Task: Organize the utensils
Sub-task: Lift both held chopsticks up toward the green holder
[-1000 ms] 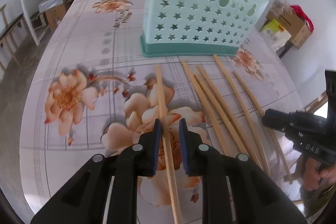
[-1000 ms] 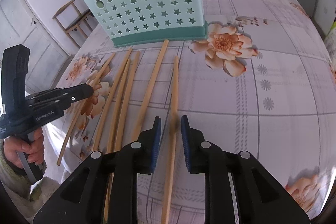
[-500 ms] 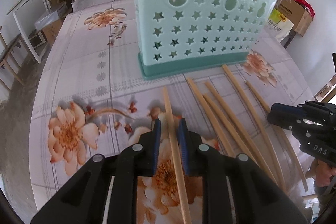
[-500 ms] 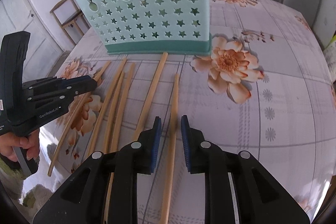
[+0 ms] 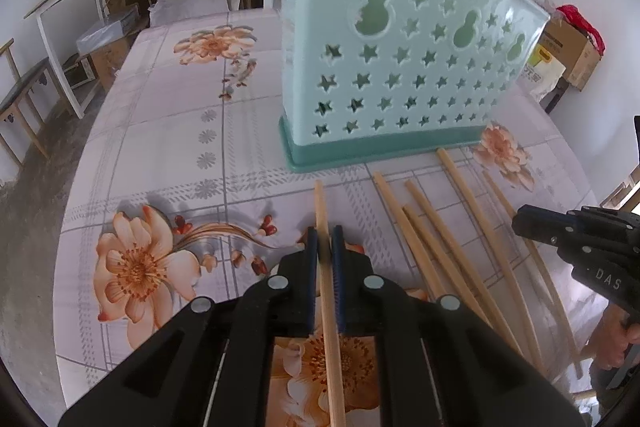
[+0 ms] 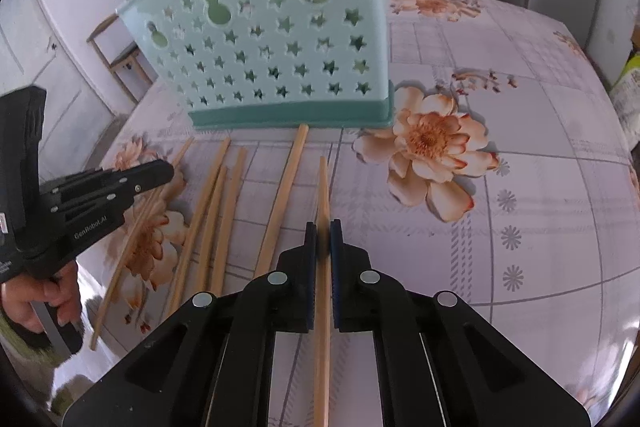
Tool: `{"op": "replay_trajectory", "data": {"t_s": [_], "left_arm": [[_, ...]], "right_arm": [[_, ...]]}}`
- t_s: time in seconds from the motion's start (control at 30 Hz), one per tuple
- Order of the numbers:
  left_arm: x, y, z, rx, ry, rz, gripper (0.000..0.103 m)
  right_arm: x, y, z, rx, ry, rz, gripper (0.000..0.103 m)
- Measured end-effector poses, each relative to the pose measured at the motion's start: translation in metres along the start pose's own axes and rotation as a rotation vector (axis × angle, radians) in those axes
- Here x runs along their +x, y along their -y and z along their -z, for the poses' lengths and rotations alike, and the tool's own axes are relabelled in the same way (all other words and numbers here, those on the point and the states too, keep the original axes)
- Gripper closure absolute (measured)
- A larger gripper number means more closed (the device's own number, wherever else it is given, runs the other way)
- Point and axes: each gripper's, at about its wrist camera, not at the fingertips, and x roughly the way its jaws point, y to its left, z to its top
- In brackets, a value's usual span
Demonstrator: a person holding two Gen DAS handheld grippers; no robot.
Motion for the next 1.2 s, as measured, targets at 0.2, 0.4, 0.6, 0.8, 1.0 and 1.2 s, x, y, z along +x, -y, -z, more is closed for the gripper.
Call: {"op": "replay_trajectory", "data": {"t_s": [0.2, 0.4, 0.6, 0.8, 1.0, 1.2], "left_arm": [[-0.027, -0.008, -0.005, -0.041, 0.066, 0.039, 0.097], [-0.069, -0.015, -0.008, -0.087, 0.175, 0.116, 0.097], [-0.116, -0.017, -0.011, -0.092, 0.299, 0.184, 0.097], [-0.15, -0.016, -0.018, -0.082, 0.397, 0.219, 0.097], [-0.171, -0.011, -0.03, -0.065, 0.454, 0.256, 0.097], [-0.195, -0.002, -0.05, -0.037, 0.534, 0.32, 0.097]], "right_arm": [[-0.026, 0.004, -0.007, 0.037, 0.076, -0.016, 0.098], [-0.064, 0.006, -0.016, 0.059, 0.172, -0.051, 0.098], [-0.094, 0.002, -0.021, 0.069, 0.256, -0.085, 0.098], [-0.11, 0.001, -0.022, 0.073, 0.308, -0.092, 0.099], [-0.113, 0.003, -0.02, 0.077, 0.319, -0.089, 0.099], [-0.114, 0.007, -0.021, 0.085, 0.324, -0.09, 0.099]]}}
